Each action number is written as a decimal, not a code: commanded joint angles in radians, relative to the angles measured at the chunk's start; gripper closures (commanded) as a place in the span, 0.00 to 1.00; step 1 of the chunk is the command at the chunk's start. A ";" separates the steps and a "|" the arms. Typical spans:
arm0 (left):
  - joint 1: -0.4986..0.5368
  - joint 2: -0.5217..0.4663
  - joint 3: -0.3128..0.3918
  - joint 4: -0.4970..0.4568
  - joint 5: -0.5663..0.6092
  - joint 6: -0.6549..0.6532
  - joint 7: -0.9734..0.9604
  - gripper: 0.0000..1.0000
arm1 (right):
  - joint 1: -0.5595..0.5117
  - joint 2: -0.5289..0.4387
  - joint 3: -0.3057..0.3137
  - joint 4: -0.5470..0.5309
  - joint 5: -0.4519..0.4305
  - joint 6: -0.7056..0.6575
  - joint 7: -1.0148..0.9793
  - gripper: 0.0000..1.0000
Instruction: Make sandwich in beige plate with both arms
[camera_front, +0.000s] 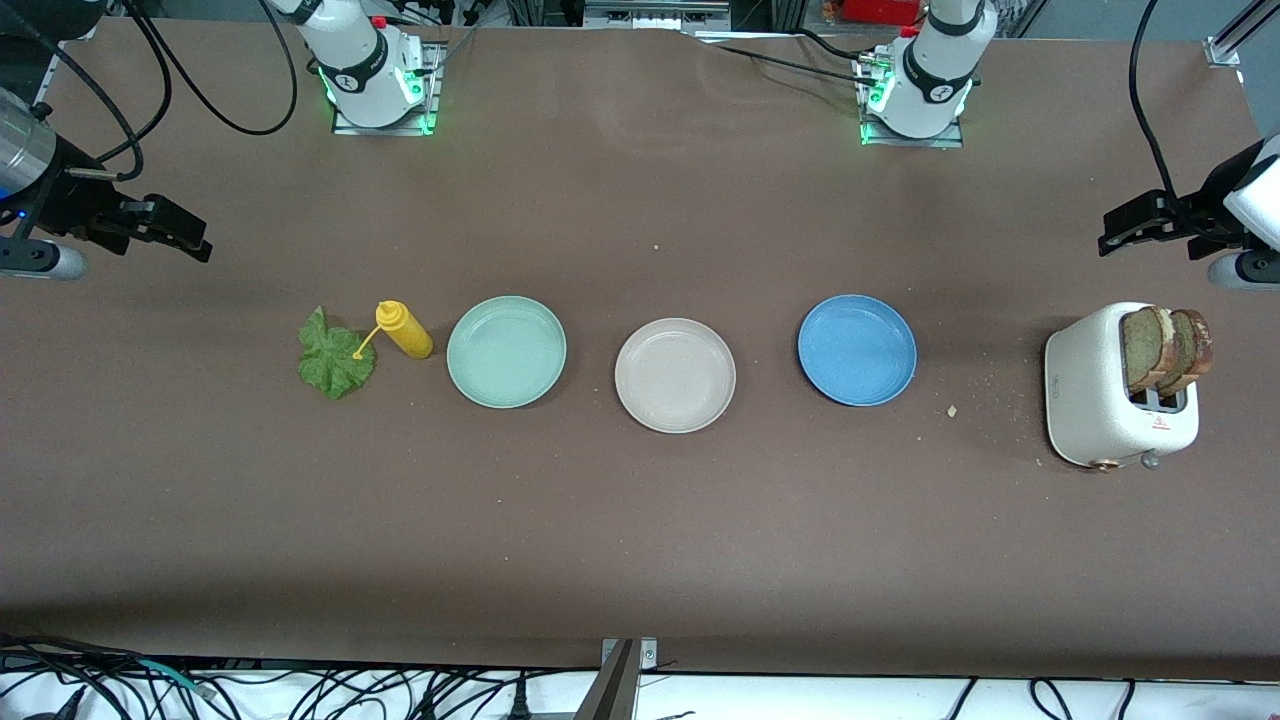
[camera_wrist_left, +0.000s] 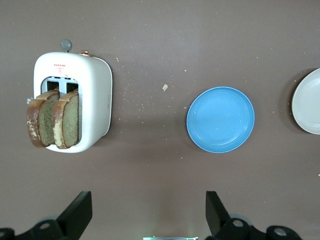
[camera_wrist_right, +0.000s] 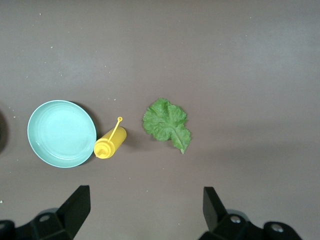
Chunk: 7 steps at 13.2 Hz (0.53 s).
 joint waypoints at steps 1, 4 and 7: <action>-0.007 0.007 0.003 0.017 0.008 -0.001 0.017 0.00 | -0.023 0.010 0.024 0.022 0.006 -0.013 0.013 0.00; -0.007 0.009 0.003 0.017 0.008 -0.001 0.017 0.00 | -0.023 0.011 0.024 0.022 0.002 -0.007 0.012 0.00; -0.008 0.007 0.003 0.017 0.008 0.001 0.017 0.00 | -0.023 0.011 0.024 0.022 0.002 -0.009 0.012 0.00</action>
